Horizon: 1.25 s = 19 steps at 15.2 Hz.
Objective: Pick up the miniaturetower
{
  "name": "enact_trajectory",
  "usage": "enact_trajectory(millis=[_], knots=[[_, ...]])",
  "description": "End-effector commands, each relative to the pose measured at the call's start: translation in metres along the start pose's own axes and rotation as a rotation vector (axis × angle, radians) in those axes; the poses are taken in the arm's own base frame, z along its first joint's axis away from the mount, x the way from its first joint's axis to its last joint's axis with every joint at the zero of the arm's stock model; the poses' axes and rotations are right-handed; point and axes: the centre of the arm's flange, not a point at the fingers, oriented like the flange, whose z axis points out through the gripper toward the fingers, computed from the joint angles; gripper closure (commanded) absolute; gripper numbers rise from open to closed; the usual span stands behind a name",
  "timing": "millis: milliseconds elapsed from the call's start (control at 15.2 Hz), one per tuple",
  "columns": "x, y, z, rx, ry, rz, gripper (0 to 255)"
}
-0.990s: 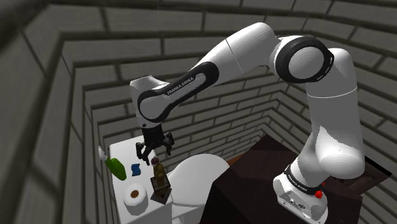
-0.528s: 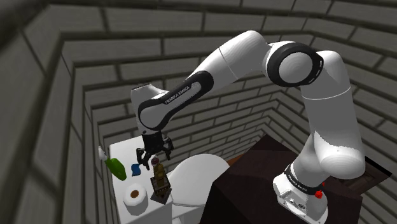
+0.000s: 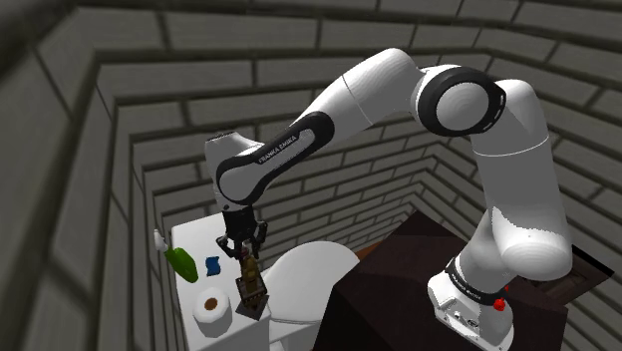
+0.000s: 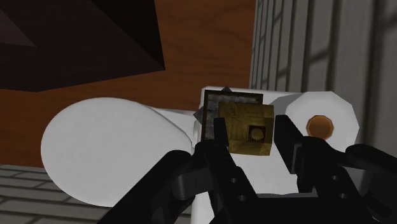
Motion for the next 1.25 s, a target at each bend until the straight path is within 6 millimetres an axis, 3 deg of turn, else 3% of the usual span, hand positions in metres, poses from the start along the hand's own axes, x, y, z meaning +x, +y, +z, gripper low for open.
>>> enact_trajectory(millis=[0, 1056, 1188], knots=[[0.000, 0.000, 0.001, -0.001, -0.001, 0.001, 255], [-0.030, -0.002, -0.073, -0.001, -0.001, 0.000, 255], [-0.030, -0.002, -0.074, -0.001, -0.001, 0.000, 255]])
